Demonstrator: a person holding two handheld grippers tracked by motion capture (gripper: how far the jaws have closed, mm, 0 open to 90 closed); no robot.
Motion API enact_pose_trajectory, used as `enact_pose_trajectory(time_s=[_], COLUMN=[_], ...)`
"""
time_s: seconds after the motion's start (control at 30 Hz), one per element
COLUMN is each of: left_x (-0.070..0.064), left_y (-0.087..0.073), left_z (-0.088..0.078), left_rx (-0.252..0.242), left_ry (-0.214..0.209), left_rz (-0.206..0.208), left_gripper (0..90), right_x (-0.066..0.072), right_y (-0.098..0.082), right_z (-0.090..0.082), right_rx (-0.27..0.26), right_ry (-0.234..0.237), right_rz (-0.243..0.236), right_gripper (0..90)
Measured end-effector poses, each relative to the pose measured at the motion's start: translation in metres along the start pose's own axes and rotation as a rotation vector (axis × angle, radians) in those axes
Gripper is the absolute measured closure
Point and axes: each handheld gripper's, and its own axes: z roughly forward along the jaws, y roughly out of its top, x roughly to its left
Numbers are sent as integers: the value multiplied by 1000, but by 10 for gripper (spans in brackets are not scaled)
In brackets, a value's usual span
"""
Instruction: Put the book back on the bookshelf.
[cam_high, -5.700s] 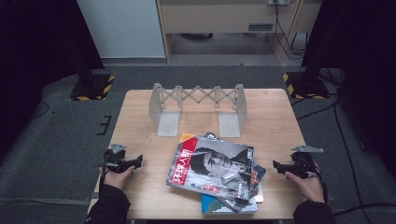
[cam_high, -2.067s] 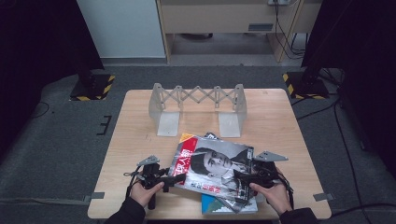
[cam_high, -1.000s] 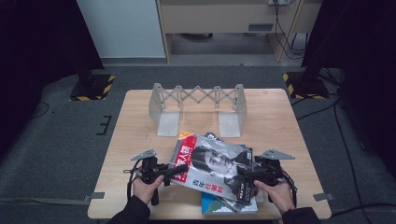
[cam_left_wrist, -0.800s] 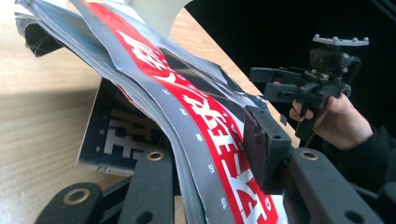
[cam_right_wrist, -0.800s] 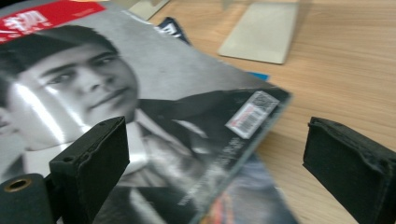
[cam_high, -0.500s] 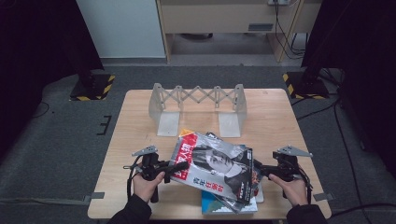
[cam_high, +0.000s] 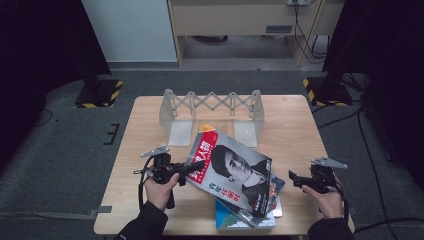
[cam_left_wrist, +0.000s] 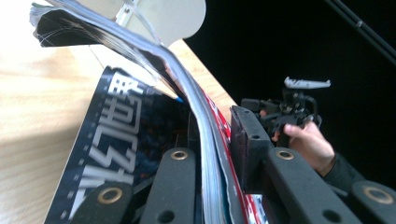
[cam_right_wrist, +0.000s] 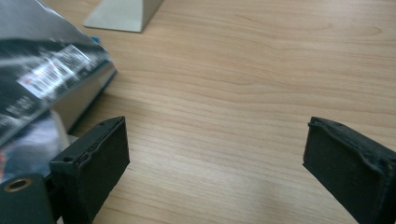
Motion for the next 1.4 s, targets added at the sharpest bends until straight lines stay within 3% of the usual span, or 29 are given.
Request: enact_pose_trajectory(time_s=[0.37, 0.43, 0.67, 0.9, 1.13, 1.4], left_x=[-17, -20, -33, -45, -51, -57], left_y=[28, 34, 50, 59, 64, 79], left_z=[3, 3, 6, 12, 13, 1], left_rx=[-60, -76, -114, -122, -121, -147], left_ry=[-50, -54, -50, -37, -39, -9], left_rz=[9, 13, 47, 98, 131, 182], left_gripper=[845, 857, 862, 863, 863, 863], right_x=[-6, -7, -9, -12, -13, -13], right_y=[-5, -8, -13, -17, -20, -22], right_z=[5, 8, 15, 19, 20, 21], right_rx=[58, 88, 149, 194, 177, 161], right_ry=[-43, -51, -62, -69, -65, -64], right_rz=[-17, -31, -63, -69, -58, -54], right_gripper=[68, 68, 68, 67, 46, 38])
